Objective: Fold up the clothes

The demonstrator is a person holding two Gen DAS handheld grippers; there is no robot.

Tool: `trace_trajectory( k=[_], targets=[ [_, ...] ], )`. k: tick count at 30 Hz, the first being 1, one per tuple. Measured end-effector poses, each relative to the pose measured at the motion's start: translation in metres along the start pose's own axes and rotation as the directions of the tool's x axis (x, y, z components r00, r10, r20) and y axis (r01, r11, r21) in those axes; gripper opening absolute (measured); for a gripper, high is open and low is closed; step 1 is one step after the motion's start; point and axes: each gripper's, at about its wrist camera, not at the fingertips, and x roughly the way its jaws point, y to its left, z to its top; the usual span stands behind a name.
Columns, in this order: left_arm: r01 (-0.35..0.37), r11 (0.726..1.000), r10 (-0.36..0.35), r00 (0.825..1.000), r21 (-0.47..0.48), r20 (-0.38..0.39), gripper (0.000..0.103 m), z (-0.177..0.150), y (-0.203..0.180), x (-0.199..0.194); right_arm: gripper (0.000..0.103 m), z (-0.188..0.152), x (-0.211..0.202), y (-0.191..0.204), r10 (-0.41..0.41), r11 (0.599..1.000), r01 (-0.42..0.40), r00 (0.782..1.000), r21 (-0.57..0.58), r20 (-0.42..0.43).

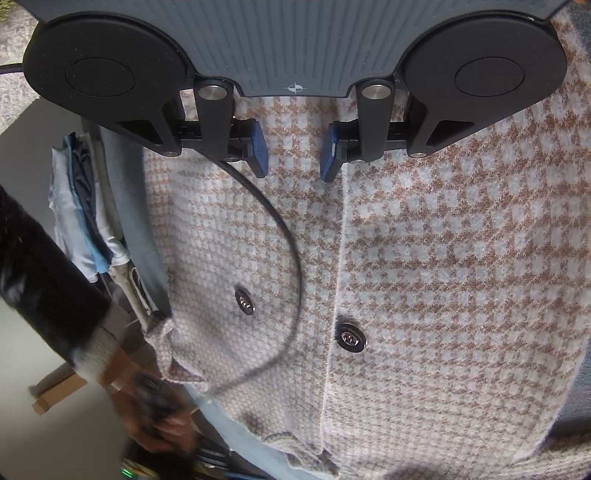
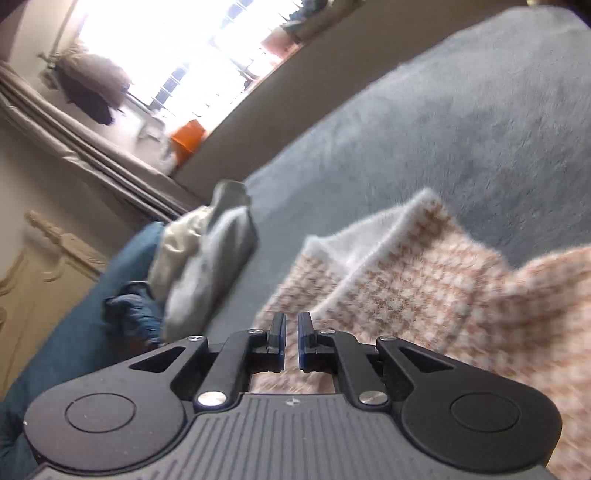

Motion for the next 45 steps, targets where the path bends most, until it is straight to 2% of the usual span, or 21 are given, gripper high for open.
trace_trajectory(
  k=[3,7,11,14,16,18,19,21,22,24,27,29,34,35,37,38,40,42,44,45],
  targets=[
    [0.017,1.000,-0.017,1.000,0.021,0.019,0.035,-0.004,-0.002,-0.009,0.007,-0.007,-0.068,0.005,0.025,0.999,-0.024,0.999,-0.040,0.025],
    [0.025,0.998,-0.028,0.999,0.061,0.044,0.036,-0.014,-0.009,-0.018,0.008,-0.043,-0.142,-0.002,0.021,0.999,-0.020,0.999,-0.029,0.044],
    [0.005,0.996,-0.012,0.997,0.085,0.079,0.036,-0.021,-0.017,-0.026,0.008,-0.092,-0.179,-0.022,0.088,0.991,-0.088,0.996,0.099,0.014],
    [-0.022,0.995,0.014,0.997,0.097,0.082,0.036,-0.022,-0.028,-0.023,0.008,-0.128,-0.186,-0.029,0.116,0.978,-0.104,0.992,0.182,-0.053],
    [-0.082,0.990,0.076,0.996,0.112,0.056,0.036,-0.024,-0.035,-0.013,0.009,-0.147,-0.181,-0.028,0.047,0.986,-0.031,0.994,0.162,-0.098],
    [-0.151,0.981,0.149,0.988,0.124,0.029,0.036,-0.028,-0.038,-0.001,0.009,-0.165,-0.172,-0.024,-0.071,0.993,0.082,0.989,0.080,-0.131],
    [-0.170,0.977,0.168,0.985,0.127,0.031,0.036,-0.031,-0.039,0.002,0.009,-0.174,-0.163,-0.023,-0.142,0.989,0.147,0.977,0.023,-0.161],
    [-0.203,0.969,0.200,0.979,0.141,0.036,0.038,-0.035,-0.043,0.006,0.008,-0.194,-0.139,-0.024,-0.309,0.951,0.294,0.924,-0.098,-0.227],
    [-0.216,0.965,0.212,0.976,0.151,0.040,0.040,-0.036,-0.046,0.007,0.008,-0.202,-0.132,-0.024,-0.354,0.934,0.330,0.907,-0.135,-0.227],
    [-0.242,0.955,0.237,0.970,0.172,0.048,0.042,-0.038,-0.052,0.009,0.009,-0.210,-0.131,-0.020,-0.352,0.933,0.329,0.919,-0.144,-0.176],
    [-0.283,0.936,0.278,0.959,0.210,0.055,0.042,-0.040,-0.062,0.009,0.010,-0.208,-0.133,-0.015,-0.365,0.928,0.342,0.914,-0.146,-0.177],
    [-0.298,0.926,0.293,0.954,0.230,0.057,0.043,-0.041,-0.067,0.007,0.012,-0.208,-0.140,-0.010,-0.357,0.931,0.333,0.917,-0.153,-0.176],
    [-0.319,0.915,0.315,0.947,0.246,0.059,0.047,-0.044,-0.072,0.009,0.014,-0.216,-0.175,0.011,-0.268,0.950,0.236,0.953,-0.204,-0.146],
    [-0.321,0.915,0.316,0.947,0.246,0.058,0.047,-0.044,-0.073,0.010,0.016,-0.218,-0.182,0.015,-0.235,0.956,0.201,0.960,-0.216,-0.149],
    [-0.323,0.913,0.320,0.946,0.247,0.056,0.051,-0.045,-0.074,0.011,0.030,-0.225,-0.191,0.022,-0.168,0.963,0.123,0.970,-0.239,-0.178],
    [-0.324,0.912,0.321,0.945,0.250,0.054,0.052,-0.045,-0.074,0.012,0.031,-0.228,-0.196,0.024,-0.129,0.965,0.076,0.971,-0.251,-0.203],
    [-0.328,0.910,0.326,0.944,0.253,0.052,0.053,-0.045,-0.075,0.014,0.031,-0.238,-0.199,0.029,-0.086,0.959,0.014,0.967,-0.284,-0.242],
    [-0.330,0.909,0.327,0.943,0.254,0.053,0.054,-0.045,-0.076,0.015,0.031,-0.250,-0.198,0.031,-0.098,0.945,0.004,0.958,-0.328,-0.271],
    [-0.329,0.911,0.327,0.944,0.249,0.052,0.054,-0.044,-0.076,0.015,0.032,-0.264,-0.188,0.028,-0.175,0.921,0.046,0.936,-0.387,-0.306],
    [-0.329,0.912,0.327,0.944,0.247,0.051,0.054,-0.044,-0.076,0.015,0.032,-0.273,-0.180,0.025,-0.236,0.901,0.079,0.915,-0.427,-0.327]
  ],
)
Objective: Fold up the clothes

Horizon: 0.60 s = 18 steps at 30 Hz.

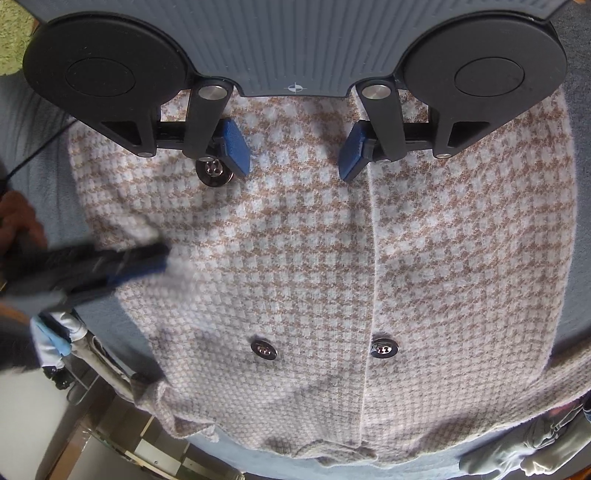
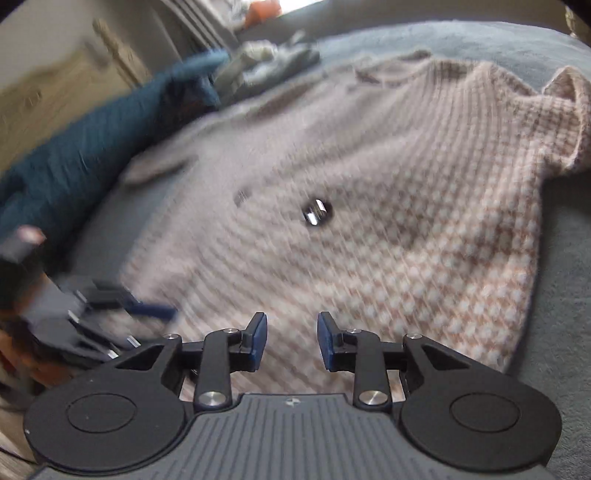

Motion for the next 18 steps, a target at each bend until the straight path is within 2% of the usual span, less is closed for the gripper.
trace_trajectory(
  k=[2,4,6,11,16,18],
  targets=[
    [0.000,1.000,0.000,1.000,0.000,-0.002,0.054,0.001,0.000,0.000,0.032,-0.010,0.017,0.004,-0.074,0.996,0.071,0.996,-0.059,-0.058],
    [0.002,1.000,-0.002,1.000,-0.003,0.000,0.054,0.001,0.000,-0.001,0.040,-0.013,0.017,0.010,-0.077,0.993,0.074,0.996,-0.093,-0.036],
    [0.003,1.000,-0.003,1.000,-0.005,-0.002,0.054,0.001,0.001,-0.001,0.043,-0.011,0.017,0.010,-0.070,0.994,0.066,0.997,-0.087,-0.043],
    [0.016,0.999,-0.016,1.000,-0.033,0.000,0.061,0.002,0.000,-0.002,0.045,-0.013,0.017,0.009,-0.063,0.995,0.060,0.997,-0.074,-0.038],
    [0.015,0.999,-0.015,1.000,-0.039,-0.005,0.066,0.003,-0.001,-0.002,0.064,-0.014,0.020,0.016,-0.051,0.994,0.047,0.998,-0.094,-0.038],
    [0.020,0.999,-0.020,1.000,-0.047,-0.006,0.068,0.003,0.000,-0.002,0.068,-0.014,0.021,0.021,-0.056,0.992,0.051,0.998,-0.116,-0.042]
  ],
)
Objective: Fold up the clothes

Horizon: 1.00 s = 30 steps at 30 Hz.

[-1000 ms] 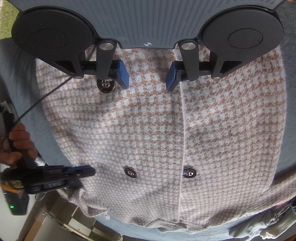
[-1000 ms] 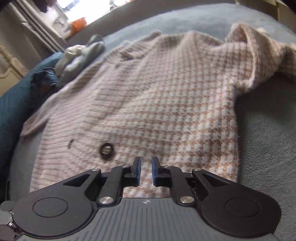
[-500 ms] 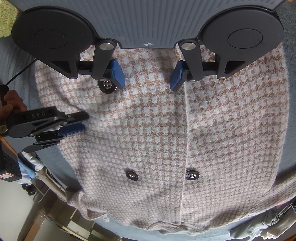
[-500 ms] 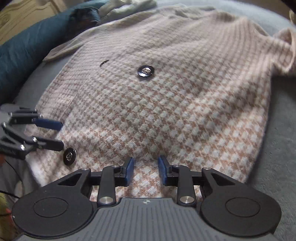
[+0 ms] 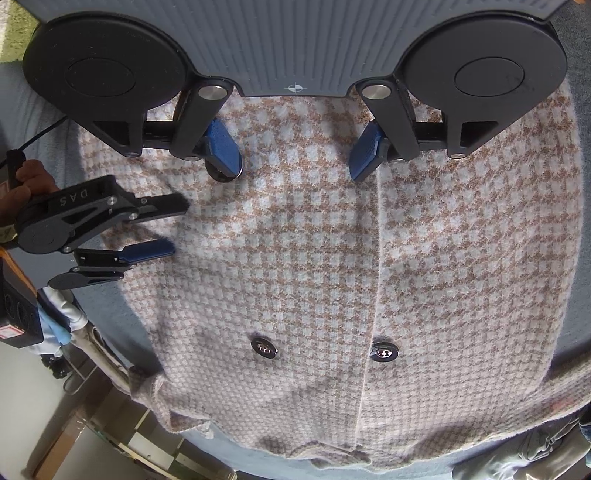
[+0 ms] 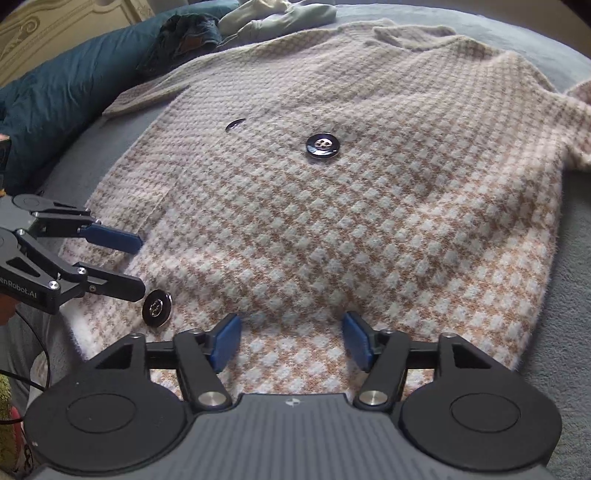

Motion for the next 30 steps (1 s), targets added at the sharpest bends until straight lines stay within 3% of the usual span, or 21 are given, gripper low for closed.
trace_trajectory(
  k=[8,13,16,30],
  targets=[
    [-0.001,1.000,0.001,1.000,-0.028,0.027,0.074,0.004,0.002,-0.007,0.073,-0.002,0.000,0.002,0.007,1.000,-0.007,1.000,-0.003,0.006],
    [-0.024,1.000,0.024,0.994,0.001,0.107,0.097,0.008,0.000,-0.020,0.077,-0.003,0.001,0.003,0.009,1.000,-0.009,1.000,-0.006,0.008],
    [-0.033,0.999,0.031,0.990,0.019,0.136,0.101,0.010,-0.003,-0.026,0.078,-0.002,0.001,0.004,0.010,1.000,-0.010,1.000,-0.006,0.007],
    [-0.107,0.994,0.106,0.984,-0.002,0.147,0.103,0.012,-0.008,-0.027,0.088,-0.001,0.003,0.006,0.028,1.000,-0.028,1.000,0.000,0.008]
  ],
)
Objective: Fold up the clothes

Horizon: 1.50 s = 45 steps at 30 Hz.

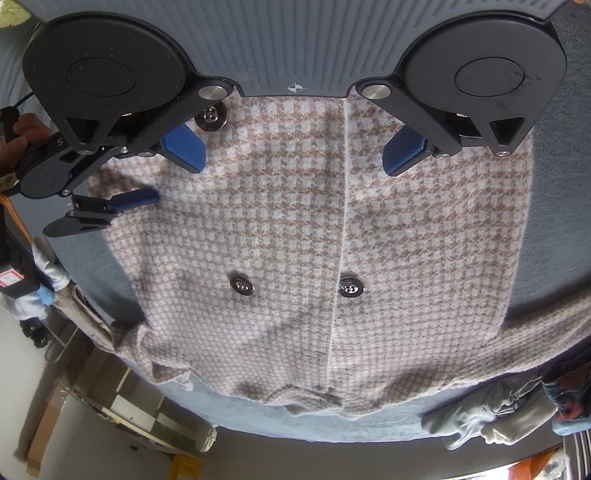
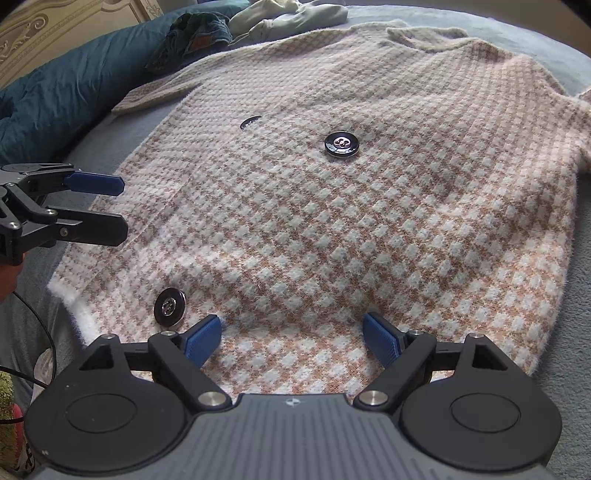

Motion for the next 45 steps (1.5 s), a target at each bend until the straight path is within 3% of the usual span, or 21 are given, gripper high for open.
trace_trajectory(
  k=[9,13,16,20,24,29,31,34,37,40,45],
  targets=[
    [0.014,0.998,-0.016,0.999,-0.064,-0.029,0.103,0.000,0.008,0.008,0.090,0.001,0.000,0.000,0.001,1.000,-0.001,1.000,0.002,-0.001],
    [-0.040,0.998,0.040,0.999,-0.054,-0.004,0.103,-0.001,0.009,0.006,0.089,0.006,-0.002,0.000,-0.002,1.000,0.003,1.000,0.030,-0.014],
    [-0.058,0.998,0.059,0.998,-0.030,0.017,0.103,0.000,0.006,0.004,0.082,0.016,-0.007,-0.001,-0.015,0.998,0.016,1.000,0.054,-0.011],
    [-0.059,0.998,0.060,0.997,-0.012,0.046,0.103,0.001,0.002,0.003,0.075,0.031,-0.022,-0.004,-0.031,0.998,0.027,0.997,0.063,0.065],
    [-0.060,0.998,0.059,0.996,0.021,0.070,0.101,0.001,0.000,0.004,0.061,0.039,-0.026,-0.008,-0.101,0.994,0.097,0.990,0.050,0.100],
    [-0.031,0.999,0.029,0.997,0.030,0.073,0.093,0.001,0.001,0.009,0.049,0.037,-0.014,-0.020,-0.184,0.981,0.179,0.980,0.072,0.073],
    [-0.010,1.000,0.008,0.998,0.025,0.058,0.080,0.000,0.003,0.014,0.047,0.031,-0.004,-0.027,-0.196,0.978,0.193,0.980,0.086,0.040],
    [0.013,1.000,-0.013,1.000,0.018,0.017,0.070,0.000,0.005,0.024,0.047,0.030,-0.005,-0.033,-0.178,0.980,0.173,0.983,0.100,0.045],
    [0.021,1.000,-0.021,1.000,0.020,0.010,0.068,0.000,0.006,0.030,0.047,0.040,-0.024,-0.050,-0.151,0.974,0.130,0.983,0.184,0.103],
    [0.021,0.999,-0.021,1.000,0.050,0.007,0.068,0.000,0.004,0.033,0.048,0.056,-0.056,-0.083,-0.209,0.947,0.146,0.957,0.285,0.202],
    [0.022,0.997,-0.021,1.000,0.078,-0.010,0.068,-0.001,0.002,0.040,0.050,0.102,-0.102,-0.143,-0.446,0.871,0.338,0.848,0.357,0.285]
  ],
)
